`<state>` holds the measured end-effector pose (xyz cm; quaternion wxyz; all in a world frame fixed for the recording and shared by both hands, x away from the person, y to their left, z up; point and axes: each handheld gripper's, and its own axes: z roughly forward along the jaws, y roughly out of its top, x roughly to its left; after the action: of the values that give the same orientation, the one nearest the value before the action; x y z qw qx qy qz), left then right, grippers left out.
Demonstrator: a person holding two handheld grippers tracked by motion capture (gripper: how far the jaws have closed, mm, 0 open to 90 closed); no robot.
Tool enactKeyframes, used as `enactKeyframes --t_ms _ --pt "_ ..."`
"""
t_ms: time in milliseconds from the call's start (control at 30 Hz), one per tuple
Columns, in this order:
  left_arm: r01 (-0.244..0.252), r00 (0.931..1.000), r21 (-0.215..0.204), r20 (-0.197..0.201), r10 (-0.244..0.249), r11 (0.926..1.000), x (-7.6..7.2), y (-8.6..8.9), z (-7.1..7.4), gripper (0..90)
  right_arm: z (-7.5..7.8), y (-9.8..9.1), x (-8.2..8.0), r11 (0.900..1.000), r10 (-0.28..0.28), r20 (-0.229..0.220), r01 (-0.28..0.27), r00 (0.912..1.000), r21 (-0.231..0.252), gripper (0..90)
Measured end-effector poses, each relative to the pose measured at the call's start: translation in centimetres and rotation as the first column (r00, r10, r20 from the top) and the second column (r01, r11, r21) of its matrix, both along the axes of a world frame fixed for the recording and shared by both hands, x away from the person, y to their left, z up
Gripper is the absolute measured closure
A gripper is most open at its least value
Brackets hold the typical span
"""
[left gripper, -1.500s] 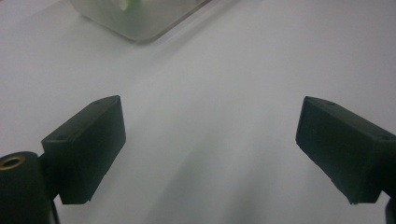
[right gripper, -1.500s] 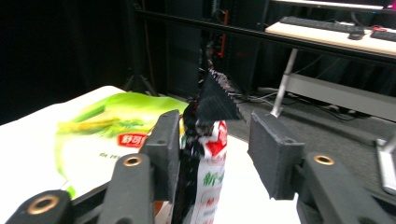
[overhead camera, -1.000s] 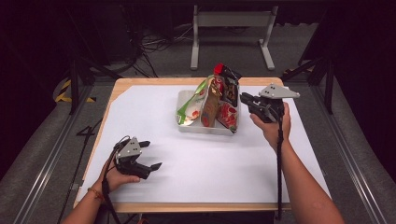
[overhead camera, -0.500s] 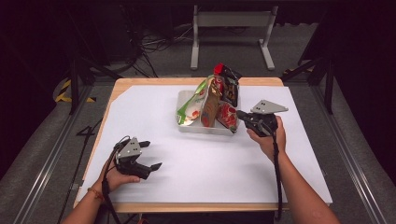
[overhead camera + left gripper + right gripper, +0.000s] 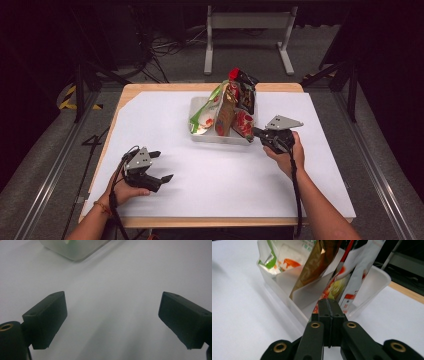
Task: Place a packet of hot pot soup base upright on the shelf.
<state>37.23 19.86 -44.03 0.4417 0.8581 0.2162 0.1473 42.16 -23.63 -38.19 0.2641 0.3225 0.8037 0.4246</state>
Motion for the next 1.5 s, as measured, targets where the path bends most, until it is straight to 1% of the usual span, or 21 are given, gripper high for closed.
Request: enactKeyframes --t_ms 133,167,200,233,267,367,400,467,633,700,800,867,933,1067,1133,1167,1333,1367,1433,1467,1500 --pt "0.002 1.0 -0.001 0.002 -0.002 1.0 0.0 0.1 0.0 9.3 -0.5 -0.4 0.0 1.0 0.006 -0.015 -0.006 0.9999 0.004 90.0" --pt "0.002 1.0 -0.002 0.003 -0.002 1.0 -0.1 0.1 0.1 9.3 -0.7 -0.4 0.0 0.9999 -0.01 -0.017 0.01 0.9998 -0.006 90.0" --pt "0.002 1.0 -0.003 0.003 -0.002 1.0 -0.1 0.1 0.1 9.3 -0.9 -0.6 0.1 0.9999 -0.015 -0.028 0.014 0.9995 -0.01 90.0" --pt "0.002 1.0 -0.003 0.004 -0.002 1.0 -0.1 0.1 0.1 9.3 -1.1 -0.8 0.2 0.9999 -0.009 -0.038 0.009 0.9993 0.013 90.0" --pt "0.002 1.0 -0.003 0.003 -0.002 1.0 -0.1 0.1 0.1 9.3 -1.2 -1.0 0.2 0.9989 -0.006 -0.058 0.008 0.9983 0.047 90.0" --pt "0.001 1.0 -0.003 0.003 -0.001 1.0 0.0 0.2 0.1 9.3 -1.2 -1.0 0.2 0.999 0.001 -0.055 0.002 0.9985 0.045 90.0" --pt "0.002 1.0 -0.003 0.003 -0.002 1.0 -0.1 0.2 0.1 9.3 -1.1 -0.7 0.1 0.9995 0.003 -0.046 -0.002 0.9989 0.032 90.0" --pt "0.002 1.0 -0.001 0.002 -0.002 1.0 0.0 0.1 0.1 9.3 -1.1 -0.6 0.0 0.9999 -0.003 -0.044 0.004 0.999 0.015 90.0" --pt "0.007 1.0 0.0 0.005 -0.007 1.0 -0.1 0.1 0.1 9.3 -1.7 -0.5 0.3 0.9997 -0.026 -0.058 0.026 0.998 -0.001 89.9" --pt "0.006 1.0 0.003 0.005 -0.006 1.0 -0.1 0.1 0.1 9.3 -1.8 -0.6 0.4 0.9996 -0.025 -0.059 0.026 0.9979 0.011 90.0" --pt "0.006 1.0 0.004 0.003 -0.006 1.0 0.0 0.1 0.0 9.3 -1.7 -0.6 0.2 0.9998 -0.011 -0.057 0.012 0.9983 0.015 90.0" --pt "0.007 1.0 0.004 0.003 -0.007 1.0 0.0 0.1 0.1 9.3 -1.5 -0.4 0.0 1.0 -0.001 -0.047 0.001 0.9989 0.002 90.0" --pt "0.007 1.0 0.005 0.003 -0.007 1.0 0.0 0.1 0.1 9.3 -1.5 -0.3 -0.1 1.0 0.007 -0.046 -0.007 0.9989 0.003 90.0" --pt "0.008 1.0 0.005 0.003 -0.008 1.0 0.0 0.1 0.0 9.3 -1.6 -0.1 0.0 1.0 -0.005 -0.052 0.004 0.9986 -0.005 90.0" --pt "0.006 1.0 0.003 0.001 -0.006 1.0 0.0 0.1 0.0 9.3 -1.8 0.3 -0.1 0.9993 -0.013 -0.041 0.012 0.9991 -0.035 89.9" --pt "0.006 1.0 0.004 0.0 -0.006 1.0 0.0 0.0 0.0 9.3 -1.9 0.4 0.0 0.999 -0.021 -0.038 0.019 0.9991 -0.041 89.9" --pt "0.008 1.0 0.006 0.0 -0.008 0.9999 -0.1 0.0 0.0 9.3 -2.3 0.8 0.3 0.9989 -0.029 -0.042 0.027 0.9987 -0.039 89.9" --pt "0.008 1.0 0.008 0.001 -0.008 0.9999 0.0 0.1 0.0 9.3 -2.3 0.9 0.3 0.9982 -0.031 -0.04 0.029 0.9987 -0.053 89.9" --pt "0.007 1.0 0.008 0.004 -0.007 0.9999 0.0 0.1 0.0 9.4 -2.2 0.9 0.3 0.9981 -0.031 -0.04 0.029 0.9987 -0.054 89.9" --pt "0.007 1.0 0.007 0.004 -0.007 1.0 0.0 0.2 0.0 9.4 -1.9 0.8 0.2 0.9989 -0.024 -0.039 0.022 0.9989 -0.041 89.8" --pt "0.004 1.0 0.004 0.004 -0.004 1.0 -0.1 0.2 0.0 9.4 -1.3 0.7 -0.2 0.9999 -0.003 -0.034 0.002 0.9994 -0.015 89.8"
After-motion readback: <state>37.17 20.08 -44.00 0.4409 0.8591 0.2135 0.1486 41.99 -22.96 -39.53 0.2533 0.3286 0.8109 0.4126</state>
